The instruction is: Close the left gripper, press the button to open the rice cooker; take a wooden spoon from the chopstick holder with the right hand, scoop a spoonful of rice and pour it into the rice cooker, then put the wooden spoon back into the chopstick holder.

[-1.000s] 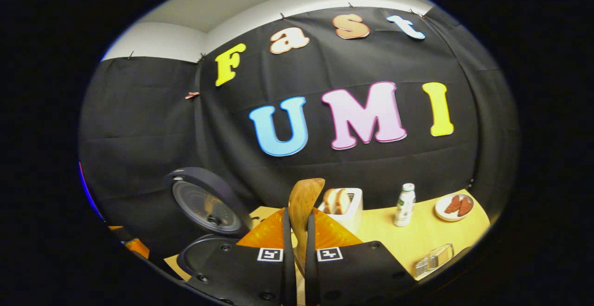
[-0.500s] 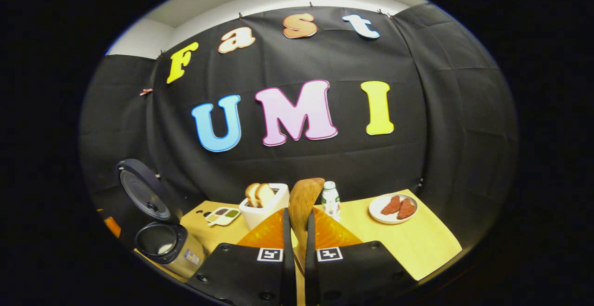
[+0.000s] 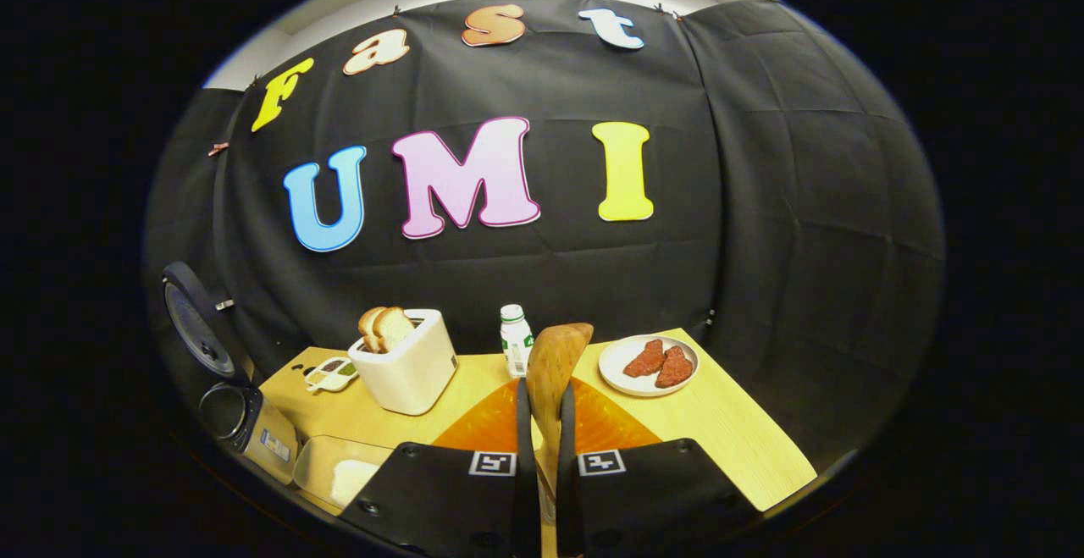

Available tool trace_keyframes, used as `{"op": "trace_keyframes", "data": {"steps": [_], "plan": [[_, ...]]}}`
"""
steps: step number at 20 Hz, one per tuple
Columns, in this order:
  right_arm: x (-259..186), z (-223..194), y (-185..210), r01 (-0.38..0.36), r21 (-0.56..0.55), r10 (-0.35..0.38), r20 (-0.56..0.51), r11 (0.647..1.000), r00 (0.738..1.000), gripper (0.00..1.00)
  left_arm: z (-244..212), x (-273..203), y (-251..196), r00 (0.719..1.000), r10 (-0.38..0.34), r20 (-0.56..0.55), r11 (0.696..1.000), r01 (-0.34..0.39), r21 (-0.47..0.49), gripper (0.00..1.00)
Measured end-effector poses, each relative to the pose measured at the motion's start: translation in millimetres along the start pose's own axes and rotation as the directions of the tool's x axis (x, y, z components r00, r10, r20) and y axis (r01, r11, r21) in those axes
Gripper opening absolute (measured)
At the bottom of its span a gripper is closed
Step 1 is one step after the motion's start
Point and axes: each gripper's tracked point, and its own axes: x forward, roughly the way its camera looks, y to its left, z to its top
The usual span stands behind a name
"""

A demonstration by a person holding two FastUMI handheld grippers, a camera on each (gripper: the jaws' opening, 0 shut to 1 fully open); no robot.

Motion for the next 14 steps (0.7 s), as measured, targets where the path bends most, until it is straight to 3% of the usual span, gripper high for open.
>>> {"op": "trace_keyframes", "data": {"steps": [14], "plan": [[0.6,-65.7,-3.4,0.054,-0.071,-0.062,-0.123,0.996,0.991,0.16,-9.1,0.5,35.3,0.999,0.046,-0.022,0.999,-0.046,0.009,0.9]]}}
